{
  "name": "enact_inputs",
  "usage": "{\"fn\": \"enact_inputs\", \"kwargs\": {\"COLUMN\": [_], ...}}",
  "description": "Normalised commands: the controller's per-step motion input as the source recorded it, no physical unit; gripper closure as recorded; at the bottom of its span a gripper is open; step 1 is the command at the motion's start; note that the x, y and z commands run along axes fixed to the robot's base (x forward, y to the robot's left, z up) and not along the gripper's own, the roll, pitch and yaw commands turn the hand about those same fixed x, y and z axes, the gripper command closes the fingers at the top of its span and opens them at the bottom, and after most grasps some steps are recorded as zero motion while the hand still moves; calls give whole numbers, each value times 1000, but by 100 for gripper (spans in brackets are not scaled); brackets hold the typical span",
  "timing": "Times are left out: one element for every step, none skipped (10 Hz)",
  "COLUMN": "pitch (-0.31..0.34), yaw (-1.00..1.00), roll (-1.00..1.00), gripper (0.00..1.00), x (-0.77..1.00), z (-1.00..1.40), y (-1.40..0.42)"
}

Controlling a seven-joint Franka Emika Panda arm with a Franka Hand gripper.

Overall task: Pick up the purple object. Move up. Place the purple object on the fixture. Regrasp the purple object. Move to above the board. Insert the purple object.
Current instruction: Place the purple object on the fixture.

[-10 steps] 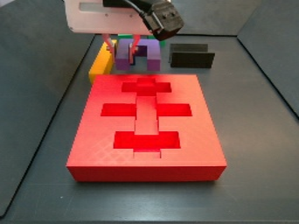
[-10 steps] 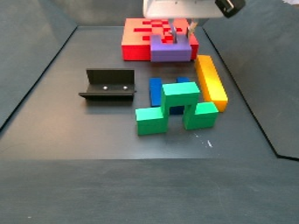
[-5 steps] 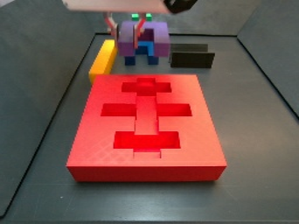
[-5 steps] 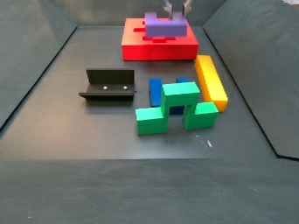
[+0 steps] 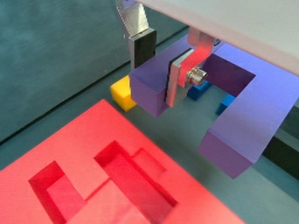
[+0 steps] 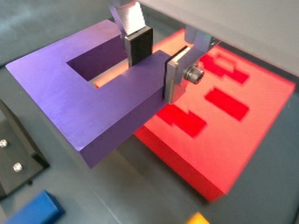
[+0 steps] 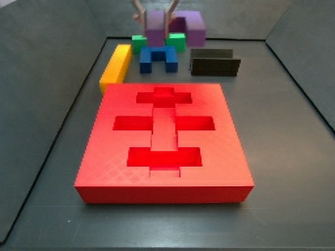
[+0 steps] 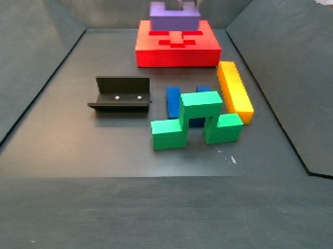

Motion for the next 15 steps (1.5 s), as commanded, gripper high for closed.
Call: {"fn": "enact_inputs", "kwargs": {"pitch": [0, 0, 0, 0, 0, 0, 0, 20, -91, 0, 0, 0, 0, 0, 0], "yaw": [0, 0, 0, 0, 0, 0, 0, 386, 0, -34, -457, -640, -614, -577, -466], "roll": [-1000, -1000, -1000, -1000, -1000, -889, -711, -31, 20, 0, -66, -277, -411, -460, -423], "gripper": [100, 100, 100, 100, 100, 100, 100, 100, 100, 100, 100, 100, 100, 100, 100], "x": [511, 514, 511, 474, 411, 414, 374, 143, -51, 0, 154, 263, 340, 360, 306], "z": [366, 371, 374, 409, 314, 166, 0, 0, 0, -291, -583, -637, -611, -569, -574], "y": [380, 386, 391, 466, 571, 660, 757, 166, 0, 114, 269, 280, 243, 254, 397]}}
